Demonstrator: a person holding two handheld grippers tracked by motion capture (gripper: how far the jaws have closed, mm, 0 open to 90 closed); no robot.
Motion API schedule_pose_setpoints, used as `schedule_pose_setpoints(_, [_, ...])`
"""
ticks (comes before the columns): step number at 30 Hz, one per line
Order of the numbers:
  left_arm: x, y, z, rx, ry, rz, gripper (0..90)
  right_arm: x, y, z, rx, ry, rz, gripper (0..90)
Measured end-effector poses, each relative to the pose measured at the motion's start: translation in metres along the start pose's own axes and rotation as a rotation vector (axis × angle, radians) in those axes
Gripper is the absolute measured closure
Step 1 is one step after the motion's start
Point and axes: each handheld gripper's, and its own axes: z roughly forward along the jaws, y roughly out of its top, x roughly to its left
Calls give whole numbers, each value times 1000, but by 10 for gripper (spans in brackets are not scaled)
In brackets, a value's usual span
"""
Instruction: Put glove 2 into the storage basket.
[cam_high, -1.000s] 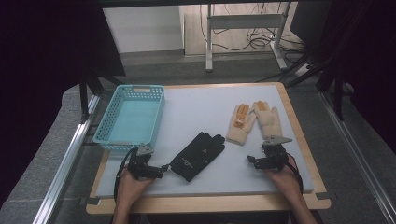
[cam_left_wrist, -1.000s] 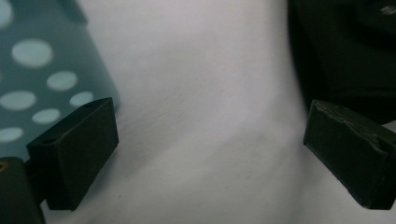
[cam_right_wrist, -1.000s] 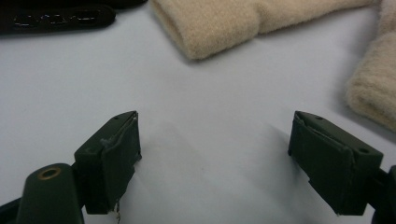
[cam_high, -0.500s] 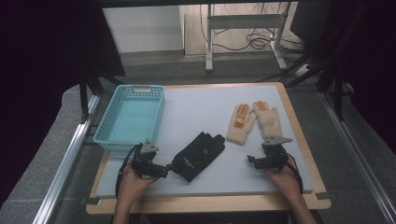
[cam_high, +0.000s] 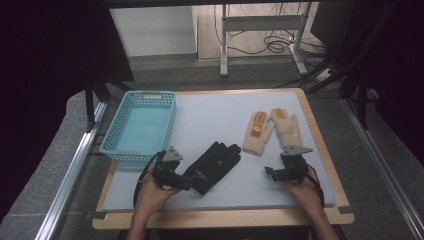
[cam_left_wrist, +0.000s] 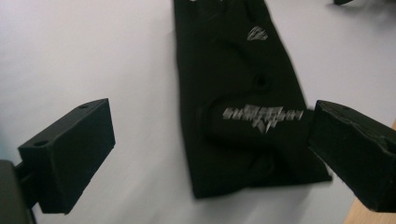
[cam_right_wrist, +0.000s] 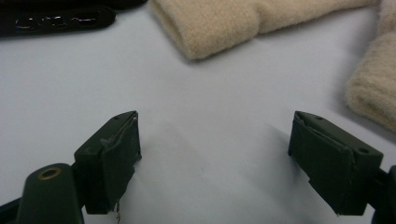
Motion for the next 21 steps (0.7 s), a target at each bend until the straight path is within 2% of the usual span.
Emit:
schedule_pose_setpoints(5, [-1, 20, 29, 37, -58, -9, 0, 0, 0, 0, 1, 0, 1, 165])
schedule_pose_setpoints(13, [1, 42, 67, 130, -82, -20, 0, 0, 0, 0, 0, 0, 1, 165])
schedule_pose_setpoints(17, [-6, 44, 83, 194, -83, 4, 0, 0, 0, 0, 1, 0, 0, 164])
schedule_pose_setpoints(19, [-10, 42, 90, 234, -85, 30, 0, 0, 0, 0, 1, 0, 1, 165])
schedule_pose_setpoints(21, [-17, 39, 94, 260, -55, 63, 0, 0, 0, 0, 1, 0, 1, 164])
